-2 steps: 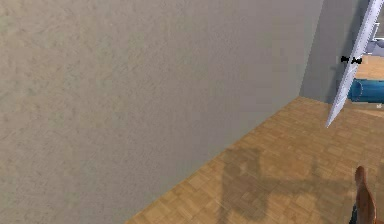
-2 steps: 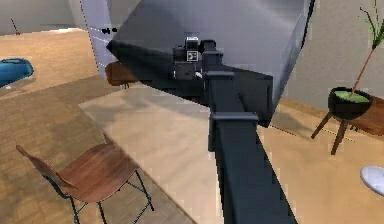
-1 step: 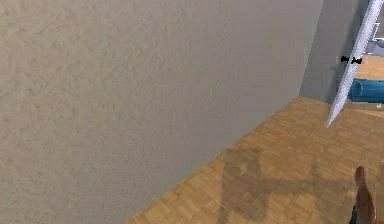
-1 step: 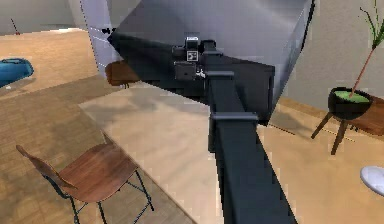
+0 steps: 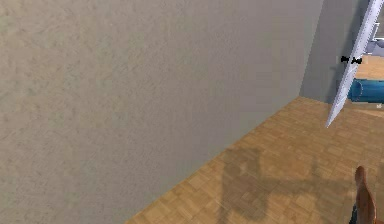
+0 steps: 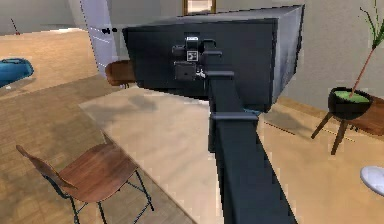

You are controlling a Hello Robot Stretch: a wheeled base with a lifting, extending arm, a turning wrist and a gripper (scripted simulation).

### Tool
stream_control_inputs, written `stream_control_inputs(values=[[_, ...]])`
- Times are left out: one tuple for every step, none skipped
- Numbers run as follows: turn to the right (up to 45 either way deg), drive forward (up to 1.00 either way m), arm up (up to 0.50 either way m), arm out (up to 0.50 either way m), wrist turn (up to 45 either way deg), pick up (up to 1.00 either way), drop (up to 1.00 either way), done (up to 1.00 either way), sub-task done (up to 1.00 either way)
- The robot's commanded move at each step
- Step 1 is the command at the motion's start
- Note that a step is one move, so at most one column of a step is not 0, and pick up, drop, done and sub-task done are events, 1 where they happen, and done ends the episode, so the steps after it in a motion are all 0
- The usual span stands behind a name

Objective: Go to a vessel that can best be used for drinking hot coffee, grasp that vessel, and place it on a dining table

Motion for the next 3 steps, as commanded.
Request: stream_control_inputs(values=[[0.0,0.00,0.00,0.00,0.0,0.00,1.00,0.00,0.00],[0.0,0.00,0.00,-0.10,0.0,0.00,0.00,0.00,0.00],[0.0,0.00,0.00,0.00,0.0,0.00,0.00,1.00,0.00]])
